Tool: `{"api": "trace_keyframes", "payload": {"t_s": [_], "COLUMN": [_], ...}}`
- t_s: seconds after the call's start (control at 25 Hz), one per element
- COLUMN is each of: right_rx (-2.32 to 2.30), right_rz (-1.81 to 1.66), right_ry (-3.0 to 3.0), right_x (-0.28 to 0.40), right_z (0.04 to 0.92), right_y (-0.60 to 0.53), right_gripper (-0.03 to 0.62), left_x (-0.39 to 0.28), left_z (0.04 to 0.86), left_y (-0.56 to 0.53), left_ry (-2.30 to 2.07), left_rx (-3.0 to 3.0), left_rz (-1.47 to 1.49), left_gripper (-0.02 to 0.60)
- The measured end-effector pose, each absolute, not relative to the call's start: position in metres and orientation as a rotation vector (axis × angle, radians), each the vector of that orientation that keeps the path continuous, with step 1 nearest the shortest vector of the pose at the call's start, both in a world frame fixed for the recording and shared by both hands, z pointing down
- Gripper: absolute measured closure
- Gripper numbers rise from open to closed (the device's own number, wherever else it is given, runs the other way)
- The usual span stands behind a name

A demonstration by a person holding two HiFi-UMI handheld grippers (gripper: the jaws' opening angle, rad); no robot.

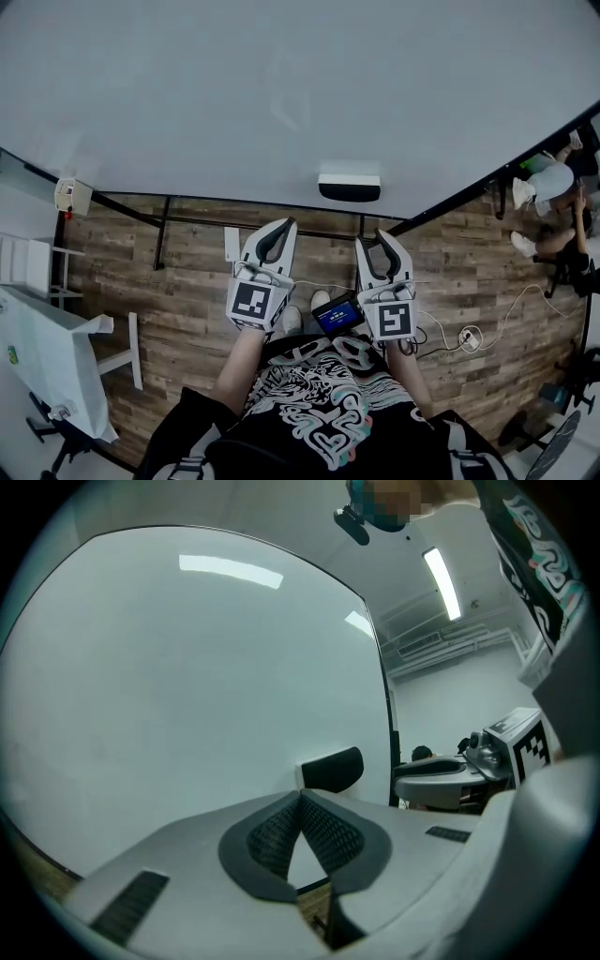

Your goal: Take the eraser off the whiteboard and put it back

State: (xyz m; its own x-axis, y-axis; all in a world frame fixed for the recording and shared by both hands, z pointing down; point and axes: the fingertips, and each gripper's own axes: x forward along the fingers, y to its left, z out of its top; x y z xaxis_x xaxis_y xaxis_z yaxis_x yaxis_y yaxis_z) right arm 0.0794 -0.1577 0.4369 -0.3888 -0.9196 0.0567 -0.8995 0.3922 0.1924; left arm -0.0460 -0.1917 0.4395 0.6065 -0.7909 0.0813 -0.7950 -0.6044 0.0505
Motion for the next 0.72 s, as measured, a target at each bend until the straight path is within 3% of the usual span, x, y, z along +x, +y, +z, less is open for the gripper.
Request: {"api": "trace_keyframes", "payload": {"t_s": [0.28,0.72], "right_rx": [1.569,1.422], "right_rz": [-0.280,-0.668], "right_ry": [-2.444,-2.247], "right_x": [0.079,0.076], "right_z": [0.439,0.442], "right_y": [-0.171,-0.195], "right_gripper": [0.416,0.359], "left_x": [-0.044,-0.041], "left_z": [0.440,0.435], "left_y": [-0.202,-0.219], "left_ry": [-1.356,-1.345], "left_rx": [2.731,2.748], "left_rz": [0.063,0.047], "left_gripper": [0.561,0.561]}}
